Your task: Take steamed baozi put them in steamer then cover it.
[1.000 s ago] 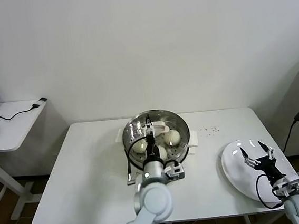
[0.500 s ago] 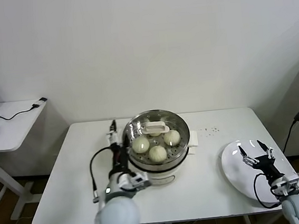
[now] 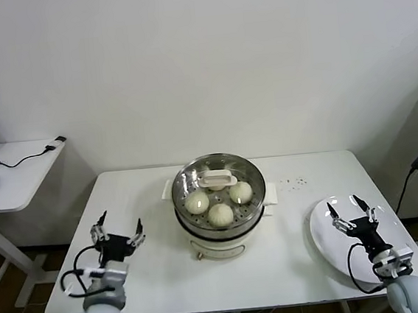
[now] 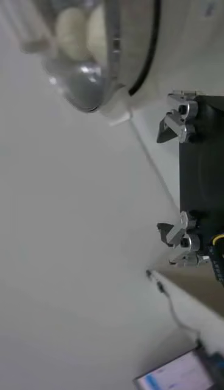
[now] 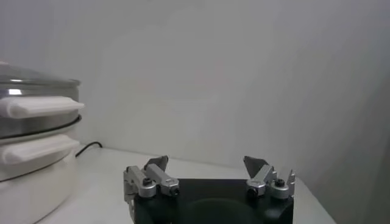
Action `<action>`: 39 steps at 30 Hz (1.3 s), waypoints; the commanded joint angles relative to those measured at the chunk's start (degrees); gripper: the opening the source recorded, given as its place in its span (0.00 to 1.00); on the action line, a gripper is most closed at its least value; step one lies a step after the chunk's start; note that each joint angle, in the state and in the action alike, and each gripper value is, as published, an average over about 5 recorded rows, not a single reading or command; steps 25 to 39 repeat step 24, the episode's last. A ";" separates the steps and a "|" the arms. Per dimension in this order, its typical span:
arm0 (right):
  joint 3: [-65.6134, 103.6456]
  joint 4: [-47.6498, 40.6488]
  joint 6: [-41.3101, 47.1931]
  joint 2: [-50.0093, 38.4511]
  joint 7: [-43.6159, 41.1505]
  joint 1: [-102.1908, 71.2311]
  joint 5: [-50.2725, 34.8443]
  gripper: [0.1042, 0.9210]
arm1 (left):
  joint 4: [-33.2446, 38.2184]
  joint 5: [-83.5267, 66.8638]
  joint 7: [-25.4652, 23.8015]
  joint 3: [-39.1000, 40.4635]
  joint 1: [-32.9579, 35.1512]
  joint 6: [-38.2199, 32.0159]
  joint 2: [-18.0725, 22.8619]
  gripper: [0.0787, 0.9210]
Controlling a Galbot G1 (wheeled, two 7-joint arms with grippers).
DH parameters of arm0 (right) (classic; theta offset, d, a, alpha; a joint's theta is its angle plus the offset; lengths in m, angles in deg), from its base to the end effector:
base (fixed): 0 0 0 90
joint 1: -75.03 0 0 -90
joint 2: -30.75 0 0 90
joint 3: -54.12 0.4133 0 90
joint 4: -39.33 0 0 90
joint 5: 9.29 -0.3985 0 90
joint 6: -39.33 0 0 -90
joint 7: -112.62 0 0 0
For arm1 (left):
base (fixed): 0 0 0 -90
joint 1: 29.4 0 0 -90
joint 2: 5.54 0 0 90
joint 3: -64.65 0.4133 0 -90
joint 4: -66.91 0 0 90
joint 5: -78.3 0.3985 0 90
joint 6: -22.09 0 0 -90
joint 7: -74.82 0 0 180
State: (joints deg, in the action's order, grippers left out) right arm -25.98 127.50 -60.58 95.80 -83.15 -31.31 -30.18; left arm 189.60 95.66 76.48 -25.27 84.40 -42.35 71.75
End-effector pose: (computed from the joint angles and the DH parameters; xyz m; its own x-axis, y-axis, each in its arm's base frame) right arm 0.2760 -0.2418 -0.4533 -0.9886 -0.1184 0.0930 -0.1266 0.9880 -0.0881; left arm 0.2288 0.0431 -0.3122 -0.9657 -0.1186 0.2310 0.0094 0.8730 0.4877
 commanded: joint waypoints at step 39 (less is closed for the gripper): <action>2.06 3.52 0.28 1.39 -0.82 -5.07 -1.08 0.88 | -1.31 -24.89 -3.79 -13.55 12.00 -29.02 6.85 0.88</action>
